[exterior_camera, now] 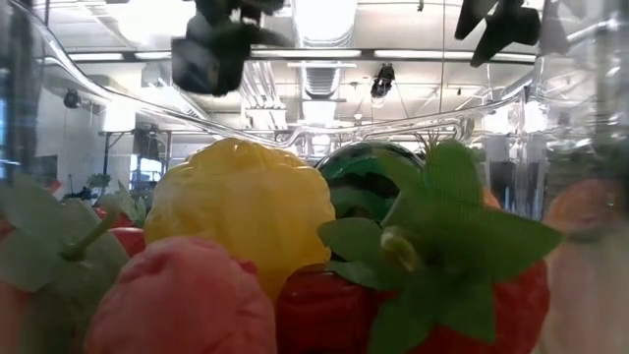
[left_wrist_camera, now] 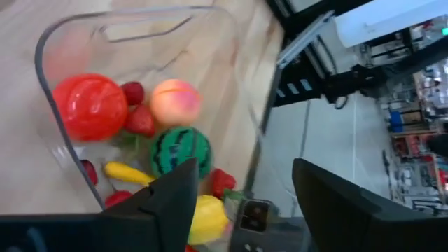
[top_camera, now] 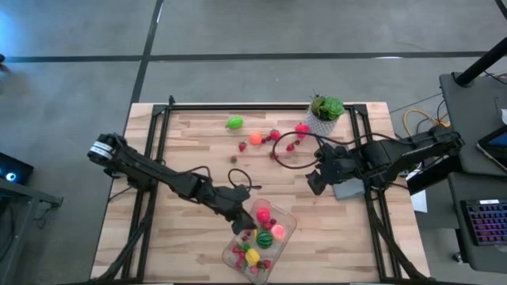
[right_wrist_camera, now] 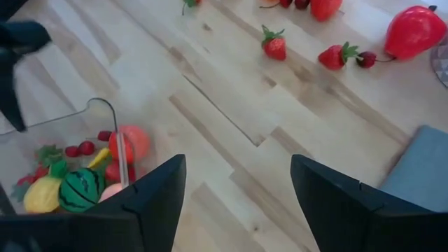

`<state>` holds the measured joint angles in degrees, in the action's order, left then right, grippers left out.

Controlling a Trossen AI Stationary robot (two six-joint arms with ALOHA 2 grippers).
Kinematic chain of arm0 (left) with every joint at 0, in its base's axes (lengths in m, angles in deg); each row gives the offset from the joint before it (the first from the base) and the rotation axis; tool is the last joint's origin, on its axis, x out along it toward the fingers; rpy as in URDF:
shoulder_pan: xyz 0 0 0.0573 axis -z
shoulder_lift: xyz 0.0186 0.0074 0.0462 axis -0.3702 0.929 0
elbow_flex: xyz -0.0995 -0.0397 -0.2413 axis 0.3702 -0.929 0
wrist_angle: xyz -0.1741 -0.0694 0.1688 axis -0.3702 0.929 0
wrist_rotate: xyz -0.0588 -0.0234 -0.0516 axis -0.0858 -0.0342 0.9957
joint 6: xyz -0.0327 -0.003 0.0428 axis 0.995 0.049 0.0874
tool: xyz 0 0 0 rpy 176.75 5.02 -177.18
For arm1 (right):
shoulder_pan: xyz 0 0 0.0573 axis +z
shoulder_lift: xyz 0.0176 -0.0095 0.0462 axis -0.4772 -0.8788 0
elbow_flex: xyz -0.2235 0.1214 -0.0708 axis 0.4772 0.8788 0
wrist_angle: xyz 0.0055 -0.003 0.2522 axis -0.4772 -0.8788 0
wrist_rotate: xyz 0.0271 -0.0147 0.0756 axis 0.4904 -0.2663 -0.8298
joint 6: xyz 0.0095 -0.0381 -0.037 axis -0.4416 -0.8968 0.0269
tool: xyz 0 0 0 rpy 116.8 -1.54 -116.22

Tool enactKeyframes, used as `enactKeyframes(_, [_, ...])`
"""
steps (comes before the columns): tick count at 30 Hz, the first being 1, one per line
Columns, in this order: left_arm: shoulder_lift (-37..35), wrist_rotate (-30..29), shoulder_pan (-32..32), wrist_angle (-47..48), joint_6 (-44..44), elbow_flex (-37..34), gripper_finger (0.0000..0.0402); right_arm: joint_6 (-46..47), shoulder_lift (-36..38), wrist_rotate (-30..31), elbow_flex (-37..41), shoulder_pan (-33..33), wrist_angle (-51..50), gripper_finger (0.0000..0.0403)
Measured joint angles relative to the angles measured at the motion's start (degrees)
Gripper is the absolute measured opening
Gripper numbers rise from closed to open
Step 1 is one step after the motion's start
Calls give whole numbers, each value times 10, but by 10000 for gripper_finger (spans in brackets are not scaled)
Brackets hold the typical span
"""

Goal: Pick and placing Produce into tupperware
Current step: Put the red apple into the transparent basket

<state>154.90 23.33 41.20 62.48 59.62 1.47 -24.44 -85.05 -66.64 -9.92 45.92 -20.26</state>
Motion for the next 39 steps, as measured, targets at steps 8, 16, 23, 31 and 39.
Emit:
enactKeyframes(8, [-105, -99, -64, 225, 1, -1, 219, 11, -1, 19, 0, -20, 1, 251])
enactKeyframes(16, [-153, -169, -198, 356, -133, -12, 219, 44, -1, 20, 1, -77, 1, 254])
enactKeyframes(23, [-146, -157, -280, 359, -291, -14, 219, 91, -9, 17, 13, -152, 0, 251])
enactKeyframes(31, [-151, -146, -334, 368, -337, -15, 219, 19, -100, -29, 16, -262, 38, 233])
enactKeyframes(39, [-151, -146, -342, 368, -408, -18, 219, 126, -196, 5, 9, -361, 89, 234])
